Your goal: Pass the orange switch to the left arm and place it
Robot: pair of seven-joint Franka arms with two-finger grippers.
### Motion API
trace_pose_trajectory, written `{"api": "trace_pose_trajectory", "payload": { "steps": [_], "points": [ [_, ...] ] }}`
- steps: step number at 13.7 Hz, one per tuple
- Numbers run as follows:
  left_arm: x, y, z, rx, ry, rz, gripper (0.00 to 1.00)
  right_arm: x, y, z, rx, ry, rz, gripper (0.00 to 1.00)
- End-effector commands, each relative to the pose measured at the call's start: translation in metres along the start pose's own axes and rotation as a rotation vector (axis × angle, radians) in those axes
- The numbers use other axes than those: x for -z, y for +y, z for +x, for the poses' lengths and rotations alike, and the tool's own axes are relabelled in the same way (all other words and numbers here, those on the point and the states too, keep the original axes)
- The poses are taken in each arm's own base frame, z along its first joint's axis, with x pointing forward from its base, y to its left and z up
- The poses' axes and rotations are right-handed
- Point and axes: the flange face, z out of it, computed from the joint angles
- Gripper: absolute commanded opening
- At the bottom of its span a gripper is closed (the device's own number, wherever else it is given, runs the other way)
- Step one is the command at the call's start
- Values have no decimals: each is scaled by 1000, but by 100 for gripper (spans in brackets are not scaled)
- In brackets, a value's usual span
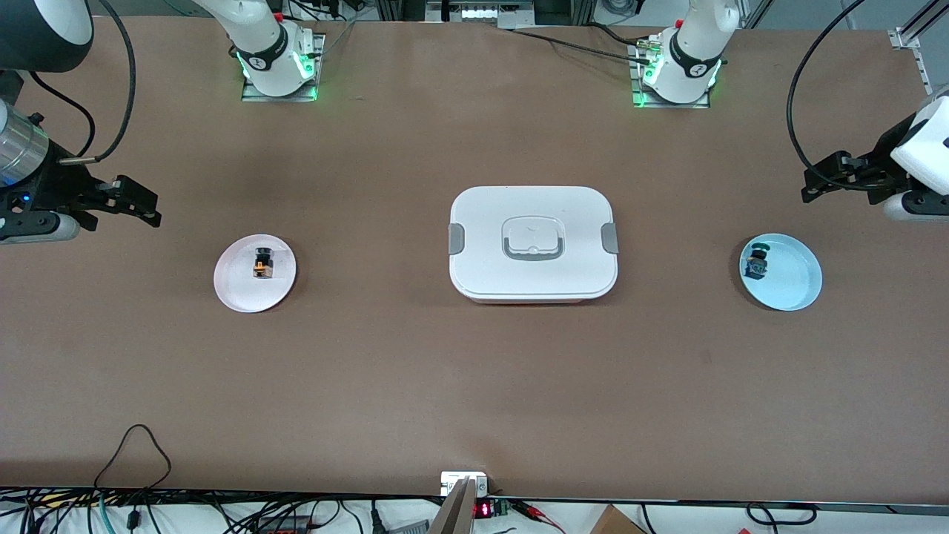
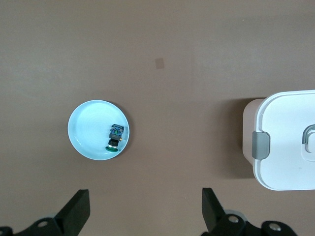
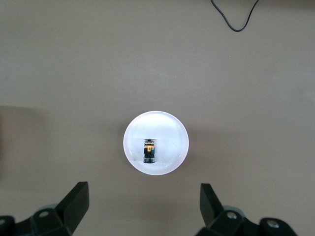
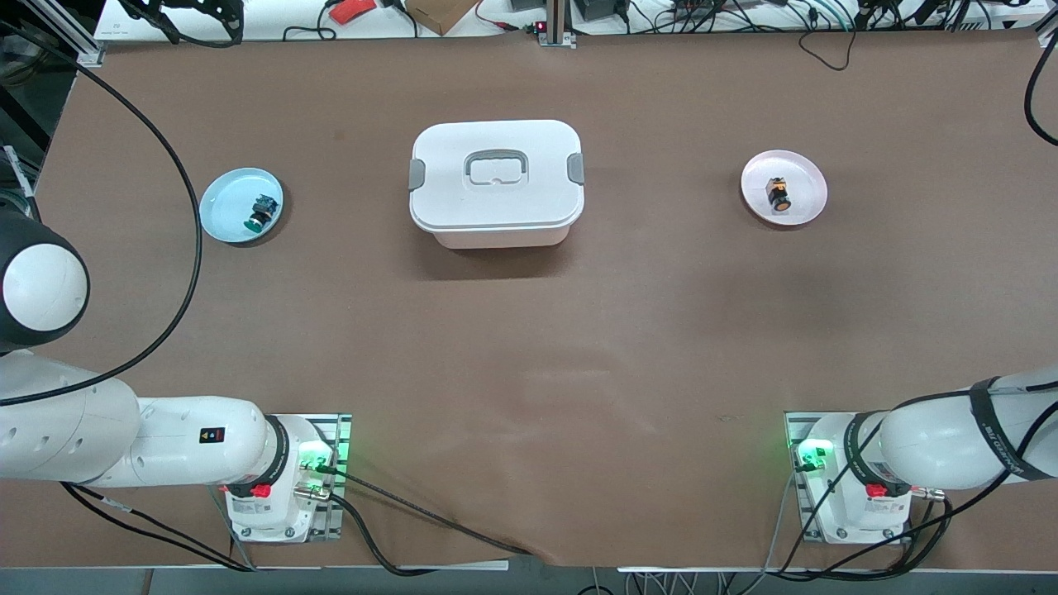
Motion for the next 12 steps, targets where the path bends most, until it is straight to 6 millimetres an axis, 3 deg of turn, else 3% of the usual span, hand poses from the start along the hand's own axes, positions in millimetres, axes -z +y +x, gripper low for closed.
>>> {"api": "trace_pose_trajectory", "payload": {
  "steps": [1, 3, 6, 9, 12],
  "points": [
    [7, 8, 4, -14, 15, 1, 100, 5, 0, 0, -7, 24, -10, 100],
    [10, 12, 4, -20, 21, 2, 100, 13, 10, -1, -9, 31, 4, 100],
    [10, 10, 5, -15, 20, 39, 100, -10, -3, -4, 22, -72, 8, 100],
    [10, 23, 5, -34, 22, 48, 100, -8, -5, -7, 219, -79, 21, 100],
    [10, 14, 5, -16, 20, 34, 100, -29, -1, -19, 496, -142, 59, 100]
  ]
}}
